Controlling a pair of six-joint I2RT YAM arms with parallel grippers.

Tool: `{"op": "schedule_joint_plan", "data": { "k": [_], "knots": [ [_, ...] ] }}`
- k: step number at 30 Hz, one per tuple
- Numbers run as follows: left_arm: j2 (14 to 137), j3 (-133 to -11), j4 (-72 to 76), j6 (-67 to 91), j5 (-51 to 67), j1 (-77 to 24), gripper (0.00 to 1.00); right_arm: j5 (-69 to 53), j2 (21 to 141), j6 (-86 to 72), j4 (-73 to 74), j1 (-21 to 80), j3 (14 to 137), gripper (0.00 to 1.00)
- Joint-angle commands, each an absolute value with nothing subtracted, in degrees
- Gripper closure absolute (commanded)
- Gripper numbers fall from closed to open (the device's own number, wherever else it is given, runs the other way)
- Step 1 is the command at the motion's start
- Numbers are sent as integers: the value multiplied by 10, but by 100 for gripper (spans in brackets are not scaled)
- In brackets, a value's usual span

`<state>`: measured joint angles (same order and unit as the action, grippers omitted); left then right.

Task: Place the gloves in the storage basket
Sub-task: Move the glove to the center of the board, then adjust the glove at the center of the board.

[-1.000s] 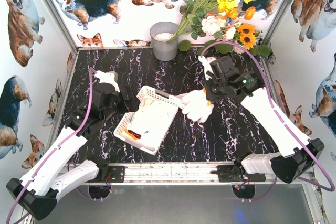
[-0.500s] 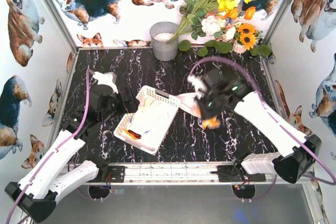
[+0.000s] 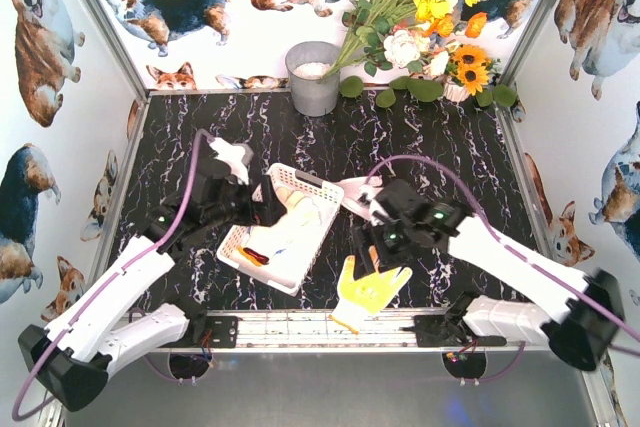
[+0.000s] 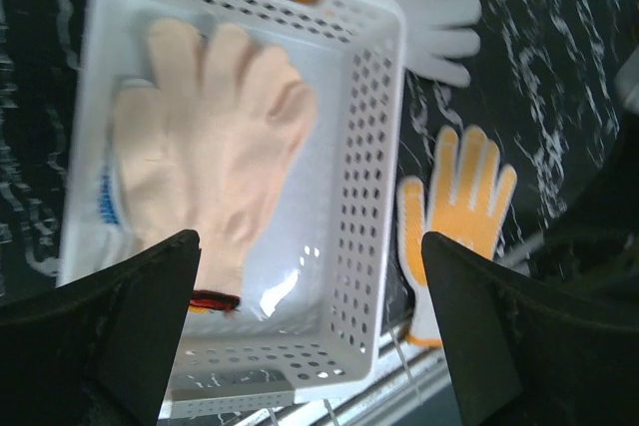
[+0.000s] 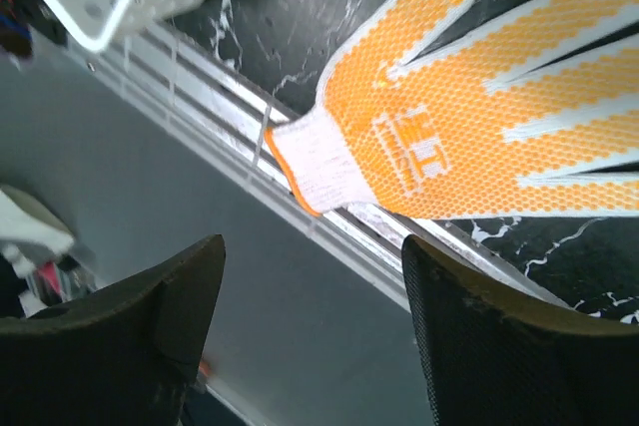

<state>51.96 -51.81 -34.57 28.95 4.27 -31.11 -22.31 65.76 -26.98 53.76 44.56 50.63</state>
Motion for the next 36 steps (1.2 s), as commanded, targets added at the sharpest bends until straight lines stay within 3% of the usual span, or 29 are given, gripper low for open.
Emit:
{"op": "schedule_joint_plan", "data": {
  "k": [1, 4, 7, 17, 26, 36],
  "knots": [
    [524, -494, -296, 280, 113, -357, 15, -154, 585, -358, 524, 408, 504, 32],
    [529, -479, -281, 298, 97, -382, 15, -167, 573, -415, 502, 380, 455, 50],
    [533, -469, -261, 314, 91, -390, 15, -172, 574, -465, 464, 379, 402, 61],
    [544, -472, -237, 320, 87, -397, 15, -74, 635, -445, 383, 354, 336, 77],
    [519, -463, -242, 318, 58, -397, 15, -30, 776, -364, 373, 322, 370, 82],
    [506, -474, -267, 309, 38, -397, 15, -17, 928, -213, 376, 310, 508, 80]
  ]
}}
